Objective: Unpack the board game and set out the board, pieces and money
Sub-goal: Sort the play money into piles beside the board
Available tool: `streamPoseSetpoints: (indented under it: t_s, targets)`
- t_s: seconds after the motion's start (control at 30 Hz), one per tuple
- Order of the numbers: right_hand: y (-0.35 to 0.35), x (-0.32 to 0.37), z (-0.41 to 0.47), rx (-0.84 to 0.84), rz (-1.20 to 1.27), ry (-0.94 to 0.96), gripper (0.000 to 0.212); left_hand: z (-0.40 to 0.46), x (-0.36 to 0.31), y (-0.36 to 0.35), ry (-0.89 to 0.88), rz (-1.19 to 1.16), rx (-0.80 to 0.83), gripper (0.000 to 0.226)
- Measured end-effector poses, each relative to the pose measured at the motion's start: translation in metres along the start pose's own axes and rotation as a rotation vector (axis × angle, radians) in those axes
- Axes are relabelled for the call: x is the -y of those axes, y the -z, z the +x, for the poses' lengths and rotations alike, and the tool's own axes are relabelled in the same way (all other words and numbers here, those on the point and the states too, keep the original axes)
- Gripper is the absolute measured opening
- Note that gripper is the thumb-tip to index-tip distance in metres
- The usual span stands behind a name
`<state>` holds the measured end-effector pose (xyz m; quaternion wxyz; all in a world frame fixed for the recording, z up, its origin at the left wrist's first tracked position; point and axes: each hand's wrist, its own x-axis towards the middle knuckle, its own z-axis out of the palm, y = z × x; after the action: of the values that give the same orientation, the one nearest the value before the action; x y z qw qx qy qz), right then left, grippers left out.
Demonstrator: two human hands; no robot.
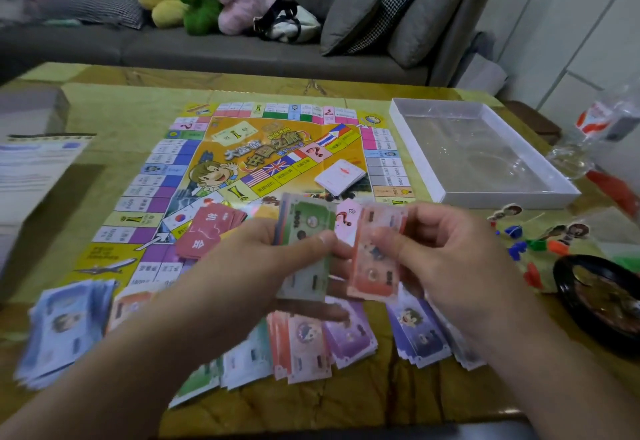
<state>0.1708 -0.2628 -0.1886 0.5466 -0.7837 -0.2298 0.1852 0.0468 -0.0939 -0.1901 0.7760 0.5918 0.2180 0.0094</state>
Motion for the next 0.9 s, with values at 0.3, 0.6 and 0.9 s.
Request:
streamPoseSetpoints:
  t_s: [0.3, 0.6, 0.9]
  targets:
    - [-0.037, -0.001, -0.002, 0.084, -0.19, 0.006, 0.019, -0.008, -0.03, 0.058, 0.021, -0.037, -0.253, 0.029]
    - [-0.089, -0.019, -0.013, 0.225, -0.607, 0.107, 0.02, -0.028, -0.027, 0.072, -0.021, -0.011, -0.207, 0.025]
    - [-0.082, -0.021, -0.013, 0.117, -0.636, 0.309, 0.024, -0.034, -0.026, 0.064, -0.096, -0.066, -0.124, 0.02]
